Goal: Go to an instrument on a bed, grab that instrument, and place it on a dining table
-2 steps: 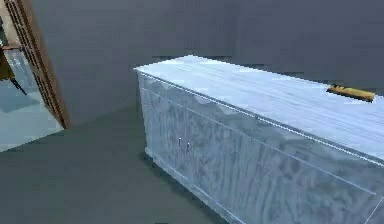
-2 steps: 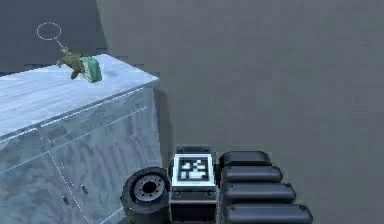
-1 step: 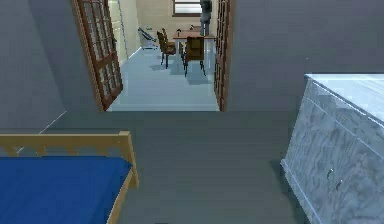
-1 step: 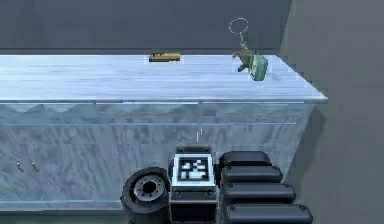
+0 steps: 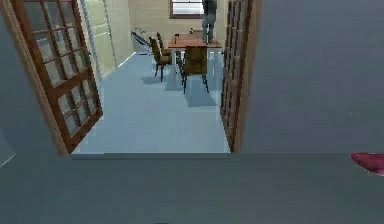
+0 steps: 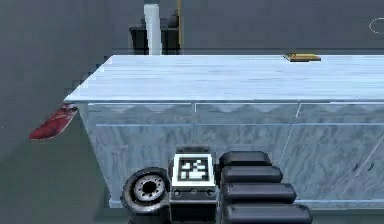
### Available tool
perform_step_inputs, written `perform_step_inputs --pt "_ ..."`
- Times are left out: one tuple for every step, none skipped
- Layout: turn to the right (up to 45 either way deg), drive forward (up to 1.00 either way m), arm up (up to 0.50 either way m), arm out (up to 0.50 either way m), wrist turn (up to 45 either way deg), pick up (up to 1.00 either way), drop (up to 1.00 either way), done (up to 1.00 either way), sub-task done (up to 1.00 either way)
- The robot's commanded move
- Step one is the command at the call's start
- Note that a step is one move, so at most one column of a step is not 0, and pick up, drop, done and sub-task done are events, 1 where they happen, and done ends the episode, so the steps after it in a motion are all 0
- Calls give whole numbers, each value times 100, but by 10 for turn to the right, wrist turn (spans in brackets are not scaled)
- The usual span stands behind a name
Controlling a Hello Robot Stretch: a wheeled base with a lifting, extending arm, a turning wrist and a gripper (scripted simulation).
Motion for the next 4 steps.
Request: perform_step_inputs --pt "0 55 0 0 0 0 0 0 0" --pt "-180 0 0 0 0 0 0 0 0" --pt "0 100 0 0 0 0 0 0 0" --pt "0 100 0 0 0 0 0 0 0"
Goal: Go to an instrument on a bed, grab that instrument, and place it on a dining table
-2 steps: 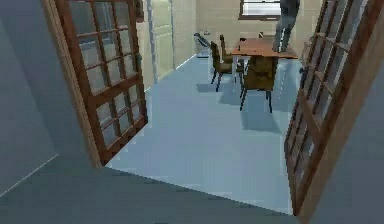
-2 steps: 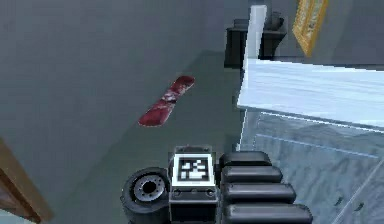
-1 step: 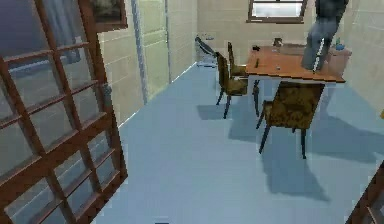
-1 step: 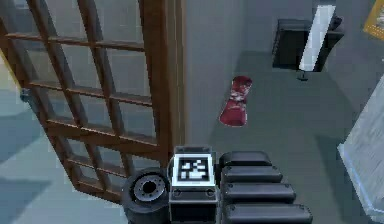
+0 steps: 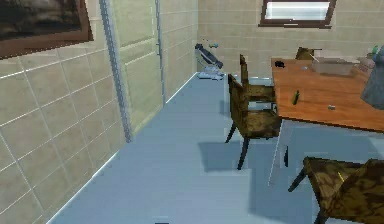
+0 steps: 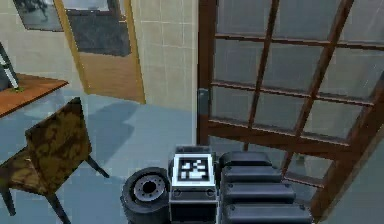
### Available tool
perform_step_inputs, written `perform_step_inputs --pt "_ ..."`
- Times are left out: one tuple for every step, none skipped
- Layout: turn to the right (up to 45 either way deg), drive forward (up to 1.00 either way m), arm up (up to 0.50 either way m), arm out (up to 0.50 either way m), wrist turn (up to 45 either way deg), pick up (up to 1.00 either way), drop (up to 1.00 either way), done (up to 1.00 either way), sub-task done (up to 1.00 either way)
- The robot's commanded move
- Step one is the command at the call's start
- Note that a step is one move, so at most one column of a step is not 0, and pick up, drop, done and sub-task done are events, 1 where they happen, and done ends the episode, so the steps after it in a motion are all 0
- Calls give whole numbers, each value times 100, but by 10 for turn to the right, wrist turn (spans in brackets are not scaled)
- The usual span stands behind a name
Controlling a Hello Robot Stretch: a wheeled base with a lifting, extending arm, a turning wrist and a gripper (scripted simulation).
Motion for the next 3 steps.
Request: perform_step_inputs --pt "-60 0 0 0 0 0 0 0 0" --pt "0 45 0 0 0 0 0 0 0" --pt "0 100 0 0 0 0 0 0 0"
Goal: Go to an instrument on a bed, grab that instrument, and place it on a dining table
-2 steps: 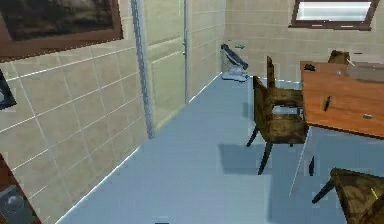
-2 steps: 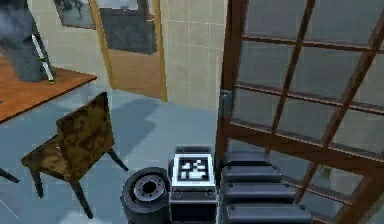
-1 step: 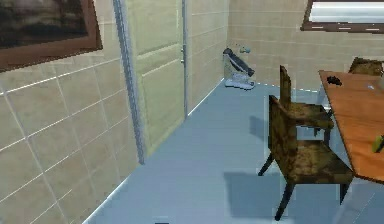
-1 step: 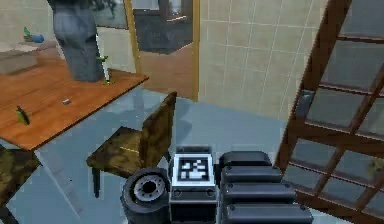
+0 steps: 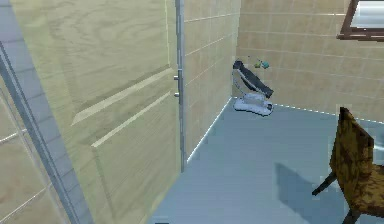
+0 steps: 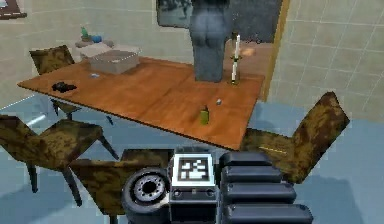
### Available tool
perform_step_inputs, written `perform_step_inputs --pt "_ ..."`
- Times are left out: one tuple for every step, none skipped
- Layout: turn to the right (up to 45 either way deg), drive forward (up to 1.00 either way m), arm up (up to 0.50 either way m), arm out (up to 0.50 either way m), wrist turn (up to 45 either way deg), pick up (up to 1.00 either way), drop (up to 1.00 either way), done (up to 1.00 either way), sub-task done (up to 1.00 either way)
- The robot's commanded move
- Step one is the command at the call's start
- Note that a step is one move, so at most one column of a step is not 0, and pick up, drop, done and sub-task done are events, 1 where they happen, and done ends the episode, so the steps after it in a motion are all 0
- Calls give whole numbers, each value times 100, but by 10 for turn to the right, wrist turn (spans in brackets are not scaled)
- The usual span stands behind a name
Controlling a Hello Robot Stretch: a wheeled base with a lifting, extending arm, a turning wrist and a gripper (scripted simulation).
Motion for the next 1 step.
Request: perform_step_inputs --pt "90 0 0 0 0 0 0 0 0"
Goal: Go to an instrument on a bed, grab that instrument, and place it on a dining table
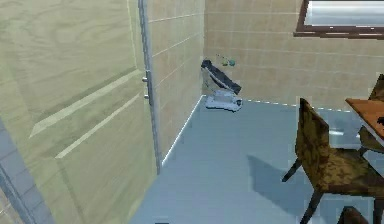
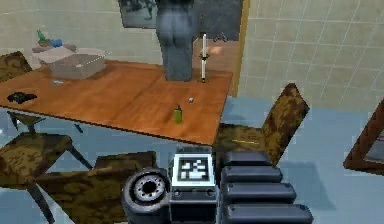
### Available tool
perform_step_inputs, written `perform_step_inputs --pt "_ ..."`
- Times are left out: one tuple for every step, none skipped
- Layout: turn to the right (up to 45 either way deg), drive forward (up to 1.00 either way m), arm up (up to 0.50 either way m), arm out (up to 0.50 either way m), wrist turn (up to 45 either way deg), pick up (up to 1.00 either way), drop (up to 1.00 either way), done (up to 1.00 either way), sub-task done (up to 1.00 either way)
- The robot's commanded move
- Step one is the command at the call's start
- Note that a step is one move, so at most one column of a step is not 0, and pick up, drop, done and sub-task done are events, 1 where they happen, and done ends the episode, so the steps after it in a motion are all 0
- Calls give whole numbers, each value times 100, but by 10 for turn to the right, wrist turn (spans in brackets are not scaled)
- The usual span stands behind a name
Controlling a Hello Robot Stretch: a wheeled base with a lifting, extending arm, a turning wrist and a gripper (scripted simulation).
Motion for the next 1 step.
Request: perform_step_inputs --pt "0 15 0 0 0 0 0 0 0"
